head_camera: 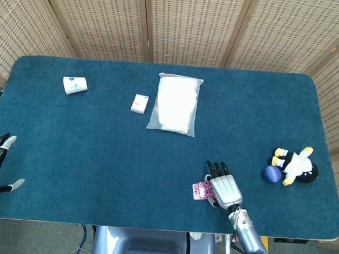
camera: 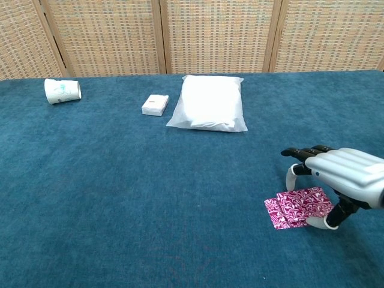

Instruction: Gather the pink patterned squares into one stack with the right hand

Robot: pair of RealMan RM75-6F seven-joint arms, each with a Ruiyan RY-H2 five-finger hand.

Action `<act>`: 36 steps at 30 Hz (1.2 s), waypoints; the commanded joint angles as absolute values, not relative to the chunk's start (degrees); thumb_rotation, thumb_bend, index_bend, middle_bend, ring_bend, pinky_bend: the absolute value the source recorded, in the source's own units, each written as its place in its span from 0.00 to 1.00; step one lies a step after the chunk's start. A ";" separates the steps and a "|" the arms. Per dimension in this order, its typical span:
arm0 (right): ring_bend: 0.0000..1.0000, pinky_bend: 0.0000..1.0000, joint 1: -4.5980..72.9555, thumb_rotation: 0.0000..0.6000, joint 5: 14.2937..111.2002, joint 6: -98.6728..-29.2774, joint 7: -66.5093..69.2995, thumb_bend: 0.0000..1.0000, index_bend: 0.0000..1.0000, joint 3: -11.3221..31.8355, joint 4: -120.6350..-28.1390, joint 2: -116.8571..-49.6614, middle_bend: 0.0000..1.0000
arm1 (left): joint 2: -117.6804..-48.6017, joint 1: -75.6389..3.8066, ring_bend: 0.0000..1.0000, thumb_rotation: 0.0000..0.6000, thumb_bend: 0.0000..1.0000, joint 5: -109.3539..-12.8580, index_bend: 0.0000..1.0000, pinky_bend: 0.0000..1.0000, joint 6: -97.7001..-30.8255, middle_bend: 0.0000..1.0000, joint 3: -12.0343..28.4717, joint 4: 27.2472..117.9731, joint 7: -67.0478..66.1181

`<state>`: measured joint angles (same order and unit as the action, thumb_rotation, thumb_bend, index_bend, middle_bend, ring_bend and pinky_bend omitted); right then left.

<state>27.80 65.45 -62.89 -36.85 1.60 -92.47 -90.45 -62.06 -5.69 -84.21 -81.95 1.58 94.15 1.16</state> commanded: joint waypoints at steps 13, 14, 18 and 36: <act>0.00 0.00 28.24 1.00 65.03 -62.42 -36.91 0.26 0.49 1.52 -92.94 -90.64 0.01 | -62.04 -5.71 0.00 1.00 0.00 -84.10 0.00 0.00 -81.87 0.00 1.61 94.28 1.16; 0.00 0.00 28.26 1.00 65.04 -62.41 -36.87 0.26 0.47 1.53 -92.93 -90.66 0.01 | -62.03 -5.71 0.00 1.00 0.01 -84.11 0.00 0.00 -81.86 0.00 1.60 94.29 1.19; 0.00 0.00 28.39 1.00 64.97 -62.36 -36.88 0.26 0.43 1.56 -92.92 -90.69 0.01 | -61.97 -5.72 0.00 1.00 0.01 -84.11 0.00 0.00 -81.81 0.00 1.59 94.33 1.37; 0.00 0.00 28.82 1.00 64.42 -62.99 -37.35 0.25 0.35 1.95 -93.34 -91.21 0.00 | -61.95 -5.73 0.00 1.00 0.01 -84.14 0.00 0.00 -81.81 0.00 1.58 94.29 1.49</act>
